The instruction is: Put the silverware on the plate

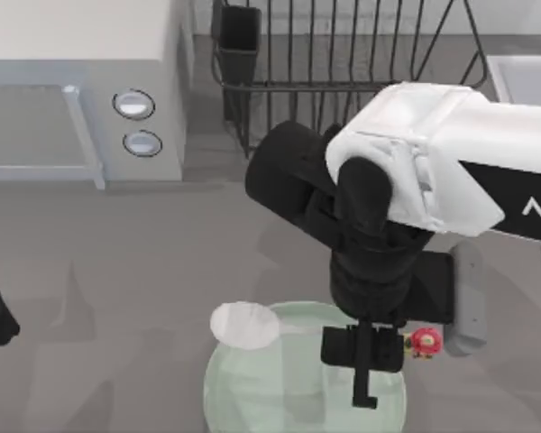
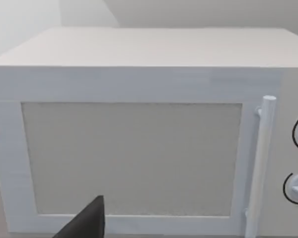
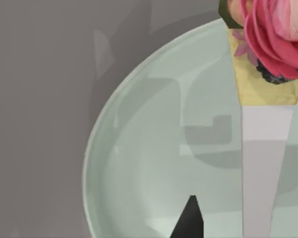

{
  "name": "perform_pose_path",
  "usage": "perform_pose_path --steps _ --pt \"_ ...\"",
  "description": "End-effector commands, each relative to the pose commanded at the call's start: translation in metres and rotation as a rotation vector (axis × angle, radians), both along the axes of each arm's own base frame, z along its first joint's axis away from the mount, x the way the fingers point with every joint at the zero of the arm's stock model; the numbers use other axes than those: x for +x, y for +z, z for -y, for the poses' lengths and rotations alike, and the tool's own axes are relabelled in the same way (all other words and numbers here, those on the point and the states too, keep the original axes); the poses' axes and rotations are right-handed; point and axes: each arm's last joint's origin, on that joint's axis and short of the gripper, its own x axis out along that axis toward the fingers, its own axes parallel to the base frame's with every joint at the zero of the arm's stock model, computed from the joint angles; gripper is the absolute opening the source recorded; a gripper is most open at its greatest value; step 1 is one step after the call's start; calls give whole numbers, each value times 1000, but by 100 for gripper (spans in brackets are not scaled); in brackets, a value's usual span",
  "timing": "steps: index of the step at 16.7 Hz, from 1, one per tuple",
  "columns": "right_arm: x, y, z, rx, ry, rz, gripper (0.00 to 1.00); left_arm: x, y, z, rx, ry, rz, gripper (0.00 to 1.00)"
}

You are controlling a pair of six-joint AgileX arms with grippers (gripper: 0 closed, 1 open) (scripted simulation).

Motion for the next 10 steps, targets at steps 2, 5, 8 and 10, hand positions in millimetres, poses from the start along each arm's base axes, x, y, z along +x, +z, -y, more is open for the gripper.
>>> perform_pose_path --steps 2,5,8,10 --pt "0 -2 -2 15 6 4 0 0 0 0 0 0 0 100" --pt "-1 -8 -10 40 30 6 0 0 0 0 0 0 0 100" --pt "-2 -21 -22 60 66 3 0 0 0 0 0 0 0 100" --pt "-4 -32 -30 66 90 -4 0 0 0 0 0 0 0 100"
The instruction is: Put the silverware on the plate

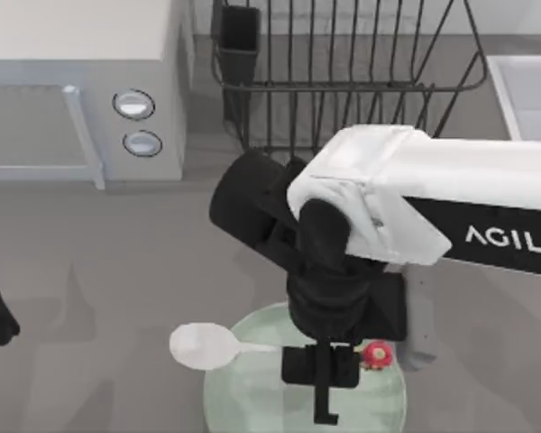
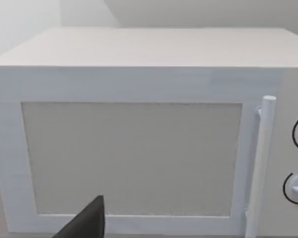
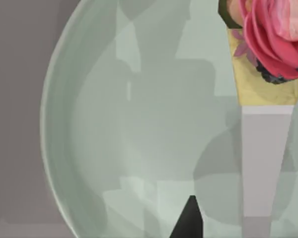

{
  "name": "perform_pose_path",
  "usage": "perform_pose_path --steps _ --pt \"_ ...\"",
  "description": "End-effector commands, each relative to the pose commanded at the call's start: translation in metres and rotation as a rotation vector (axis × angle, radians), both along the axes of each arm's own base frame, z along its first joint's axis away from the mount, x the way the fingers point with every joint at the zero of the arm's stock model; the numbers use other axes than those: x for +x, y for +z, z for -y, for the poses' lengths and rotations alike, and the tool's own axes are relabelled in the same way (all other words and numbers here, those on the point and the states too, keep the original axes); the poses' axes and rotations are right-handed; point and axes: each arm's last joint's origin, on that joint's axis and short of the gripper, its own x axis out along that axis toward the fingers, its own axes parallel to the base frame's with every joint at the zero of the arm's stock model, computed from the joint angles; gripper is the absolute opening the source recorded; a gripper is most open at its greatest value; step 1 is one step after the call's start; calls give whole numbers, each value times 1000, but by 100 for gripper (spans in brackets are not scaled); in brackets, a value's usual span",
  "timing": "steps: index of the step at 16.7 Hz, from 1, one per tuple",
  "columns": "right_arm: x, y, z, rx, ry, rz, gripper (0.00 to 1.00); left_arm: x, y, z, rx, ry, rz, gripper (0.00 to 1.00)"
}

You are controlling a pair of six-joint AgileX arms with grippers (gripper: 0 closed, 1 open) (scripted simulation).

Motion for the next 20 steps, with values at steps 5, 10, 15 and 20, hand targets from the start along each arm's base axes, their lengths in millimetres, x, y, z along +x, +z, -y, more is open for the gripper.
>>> perform_pose_path --steps 5,10,15,20 --pt "-6 -34 -9 -35 36 -38 0 0 0 0 0 0 0 100" --pt "-8 -40 -8 -50 38 -49 0 0 0 0 0 0 0 100" --pt "-8 -40 -8 -50 38 -49 30 0 0 0 0 0 0 100" --pt "-8 -40 -8 -50 38 -49 68 0 0 0 0 0 0 100"
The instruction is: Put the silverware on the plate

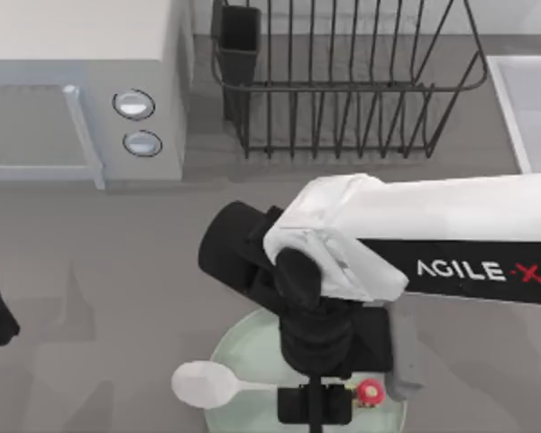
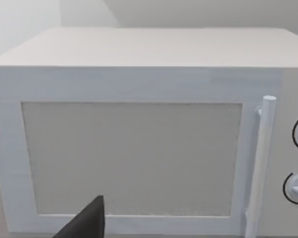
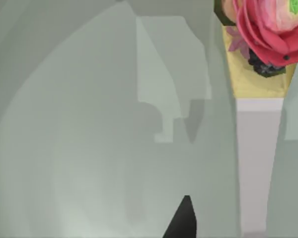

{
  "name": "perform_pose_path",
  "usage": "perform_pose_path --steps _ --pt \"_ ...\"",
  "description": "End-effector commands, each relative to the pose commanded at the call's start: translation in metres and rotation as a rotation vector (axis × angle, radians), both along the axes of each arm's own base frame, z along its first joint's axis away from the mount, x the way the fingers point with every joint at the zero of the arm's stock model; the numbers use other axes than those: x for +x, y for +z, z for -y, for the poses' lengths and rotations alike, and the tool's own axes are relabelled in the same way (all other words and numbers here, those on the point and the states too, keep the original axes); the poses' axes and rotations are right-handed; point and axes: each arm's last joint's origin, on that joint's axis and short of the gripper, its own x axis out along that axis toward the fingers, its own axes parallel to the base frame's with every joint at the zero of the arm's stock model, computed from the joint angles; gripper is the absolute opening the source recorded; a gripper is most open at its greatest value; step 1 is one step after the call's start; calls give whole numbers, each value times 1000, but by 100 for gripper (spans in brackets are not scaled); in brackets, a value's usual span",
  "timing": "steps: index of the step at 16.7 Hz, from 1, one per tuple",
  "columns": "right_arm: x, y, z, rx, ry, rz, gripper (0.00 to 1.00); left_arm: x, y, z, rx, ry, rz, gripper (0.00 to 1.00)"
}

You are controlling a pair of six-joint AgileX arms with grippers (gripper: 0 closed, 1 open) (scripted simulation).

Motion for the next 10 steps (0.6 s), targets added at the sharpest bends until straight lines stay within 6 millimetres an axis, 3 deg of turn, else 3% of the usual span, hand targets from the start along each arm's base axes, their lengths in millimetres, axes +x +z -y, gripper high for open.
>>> perform_pose_path --steps 4,10 --pt "0 0 0 0 0 0 98 0 0 0 0 0 0 100" --pt "0 0 0 0 0 0 100 0 0 0 0 0 0 100"
